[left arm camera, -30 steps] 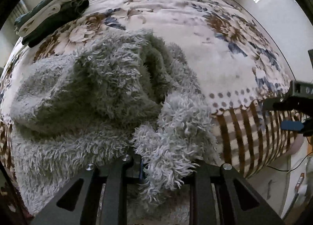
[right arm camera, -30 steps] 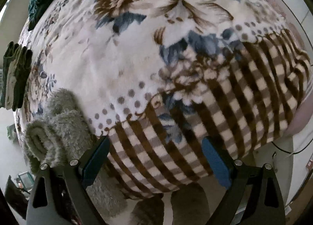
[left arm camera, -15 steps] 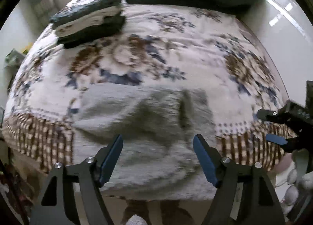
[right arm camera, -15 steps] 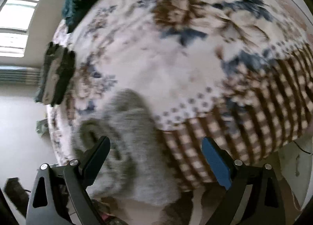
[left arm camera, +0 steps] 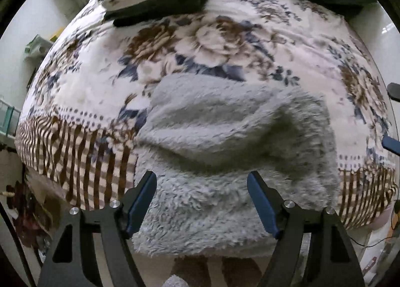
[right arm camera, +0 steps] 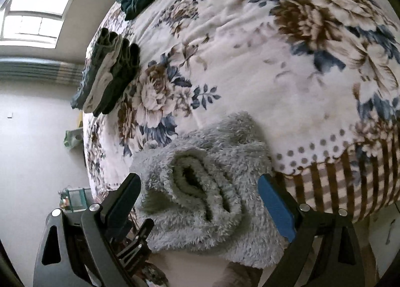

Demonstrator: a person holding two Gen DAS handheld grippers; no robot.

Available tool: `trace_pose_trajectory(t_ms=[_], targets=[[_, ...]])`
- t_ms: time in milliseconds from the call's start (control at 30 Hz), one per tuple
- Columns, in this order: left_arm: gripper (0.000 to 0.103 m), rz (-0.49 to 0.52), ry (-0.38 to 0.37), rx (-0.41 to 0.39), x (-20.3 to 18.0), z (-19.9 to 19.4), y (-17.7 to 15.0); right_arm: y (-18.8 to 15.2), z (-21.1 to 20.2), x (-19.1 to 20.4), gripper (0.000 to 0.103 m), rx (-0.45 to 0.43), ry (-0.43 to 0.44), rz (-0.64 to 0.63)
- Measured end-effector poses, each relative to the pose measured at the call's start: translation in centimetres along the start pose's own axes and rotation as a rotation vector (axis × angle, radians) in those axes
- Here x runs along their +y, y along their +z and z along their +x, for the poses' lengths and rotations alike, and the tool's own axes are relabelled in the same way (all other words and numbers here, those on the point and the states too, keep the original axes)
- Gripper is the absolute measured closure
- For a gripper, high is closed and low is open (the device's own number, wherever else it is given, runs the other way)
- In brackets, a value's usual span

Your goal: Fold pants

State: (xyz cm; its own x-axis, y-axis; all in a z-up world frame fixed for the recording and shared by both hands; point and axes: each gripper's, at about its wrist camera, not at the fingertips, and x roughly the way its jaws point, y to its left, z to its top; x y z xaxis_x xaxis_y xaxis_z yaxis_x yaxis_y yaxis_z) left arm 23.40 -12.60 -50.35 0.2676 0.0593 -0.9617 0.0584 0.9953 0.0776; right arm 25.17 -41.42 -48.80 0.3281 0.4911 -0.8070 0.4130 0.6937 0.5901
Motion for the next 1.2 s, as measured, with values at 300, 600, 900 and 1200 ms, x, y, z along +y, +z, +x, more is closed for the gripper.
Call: trace_pose_trajectory(t_ms=[300, 600, 900, 1200], targets=[[0.030, -0.048, -0.001, 0.050, 2.0, 2.0, -0.8, -0.1, 3.7, 2.6, 0.006, 0.047, -0.067, -0.090], [0.030, -0.071, -0.002, 0.053, 3.8, 2.0, -0.8, -1.0, 6.1, 5.1, 0.006, 0.082, -0.087, -0.152], [0.030, -0.089, 0.002, 0.060, 5.0, 2.5, -0.6, -0.9, 6.8, 6.4, 0.006, 0.083, -0.096, -0.186], [0.030, -0.081, 0.006, 0.076, 5.1, 3.2, -0.9, -1.9, 4.8, 10.4, 0.006, -0.058, -0.308, -0.409]])
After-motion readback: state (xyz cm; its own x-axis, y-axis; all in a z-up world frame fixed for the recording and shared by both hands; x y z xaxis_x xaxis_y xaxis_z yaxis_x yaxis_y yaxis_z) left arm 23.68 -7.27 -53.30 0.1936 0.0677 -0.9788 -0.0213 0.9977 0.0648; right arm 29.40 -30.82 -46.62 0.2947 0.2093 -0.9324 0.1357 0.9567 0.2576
